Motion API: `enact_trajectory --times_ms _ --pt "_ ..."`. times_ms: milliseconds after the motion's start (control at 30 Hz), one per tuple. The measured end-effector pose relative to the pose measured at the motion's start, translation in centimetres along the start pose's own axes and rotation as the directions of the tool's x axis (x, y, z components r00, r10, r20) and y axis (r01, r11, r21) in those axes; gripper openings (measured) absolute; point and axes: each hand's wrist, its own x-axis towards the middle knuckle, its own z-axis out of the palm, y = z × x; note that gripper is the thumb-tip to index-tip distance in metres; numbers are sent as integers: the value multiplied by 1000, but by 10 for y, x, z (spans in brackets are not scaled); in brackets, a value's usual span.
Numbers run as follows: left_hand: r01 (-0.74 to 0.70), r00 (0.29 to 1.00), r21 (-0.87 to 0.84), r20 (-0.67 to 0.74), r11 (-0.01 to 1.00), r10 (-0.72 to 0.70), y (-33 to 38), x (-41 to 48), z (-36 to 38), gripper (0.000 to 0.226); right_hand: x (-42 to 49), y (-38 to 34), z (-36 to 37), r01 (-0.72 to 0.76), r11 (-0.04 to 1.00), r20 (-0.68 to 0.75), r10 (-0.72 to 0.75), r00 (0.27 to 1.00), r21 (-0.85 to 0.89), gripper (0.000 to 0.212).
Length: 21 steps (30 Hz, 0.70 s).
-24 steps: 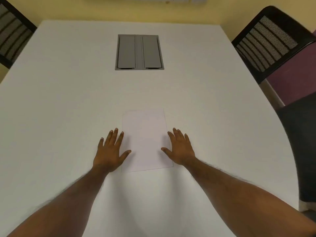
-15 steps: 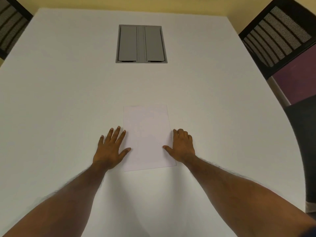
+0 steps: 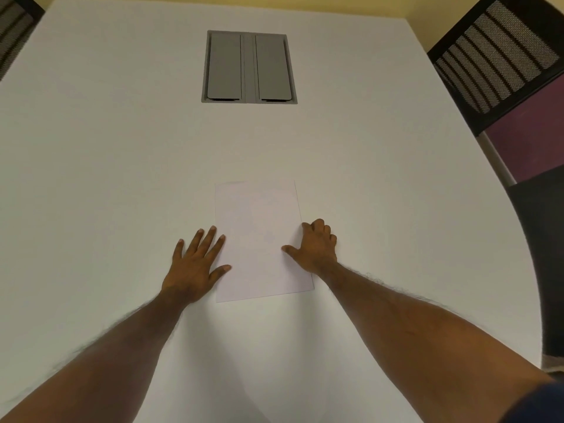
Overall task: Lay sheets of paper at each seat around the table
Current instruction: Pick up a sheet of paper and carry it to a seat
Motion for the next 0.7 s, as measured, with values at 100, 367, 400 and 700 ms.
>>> enact_trajectory --times_ms 100,367,400,700 --pt "2 1000 9 -7 1000 -2 0 0 0 78 4 -8 -1 -83 990 -5 84 996 117 70" --pt "-8 1000 -21 -21 1000 8 -1 -1 0 76 9 -10 2 -130 918 -93 177 980 376 25" --pt "-11 1000 -21 -23 1000 10 -1 -1 -1 76 9 -9 2 -144 894 -74 193 978 424 24" --pt "37 997 -201 68 979 -24 -3 2 -25 92 4 0 -6 -138 736 -20 202 979 663 27"
